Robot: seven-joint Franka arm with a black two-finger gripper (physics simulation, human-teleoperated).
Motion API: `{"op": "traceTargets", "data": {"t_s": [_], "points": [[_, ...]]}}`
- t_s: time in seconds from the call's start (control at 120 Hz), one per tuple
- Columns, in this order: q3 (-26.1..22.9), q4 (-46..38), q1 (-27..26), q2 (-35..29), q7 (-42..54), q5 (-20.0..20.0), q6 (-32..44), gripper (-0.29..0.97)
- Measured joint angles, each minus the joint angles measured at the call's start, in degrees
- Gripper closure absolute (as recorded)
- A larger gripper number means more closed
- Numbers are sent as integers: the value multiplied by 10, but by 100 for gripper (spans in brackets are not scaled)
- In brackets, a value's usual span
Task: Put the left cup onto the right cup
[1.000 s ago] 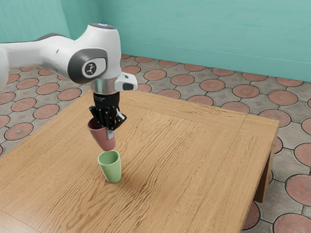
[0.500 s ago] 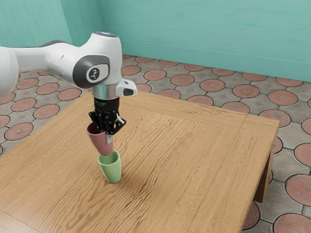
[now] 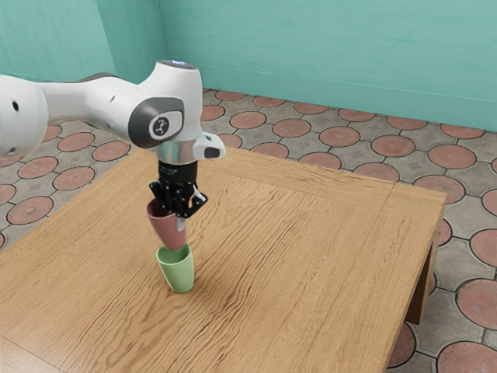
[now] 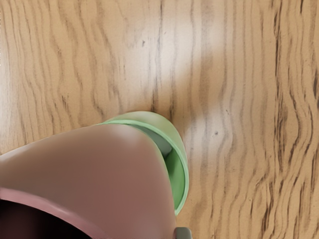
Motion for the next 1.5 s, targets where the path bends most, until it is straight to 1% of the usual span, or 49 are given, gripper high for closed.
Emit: {"op": "traceTargets", "data": {"t_s": [0.442, 0.708, 1.208, 1.242, 1.4, 1.5], "points": [[0, 0, 0, 5, -4, 0, 2, 78], [0, -4, 0, 7, -7, -9, 1, 78], [0, -4, 1, 27, -11, -10, 0, 78], [0, -4, 1, 27, -11, -11, 0, 74], [0, -5, -2, 28, -10, -14, 0, 39], [0, -5, -2, 28, -10, -15, 0, 25]]}}
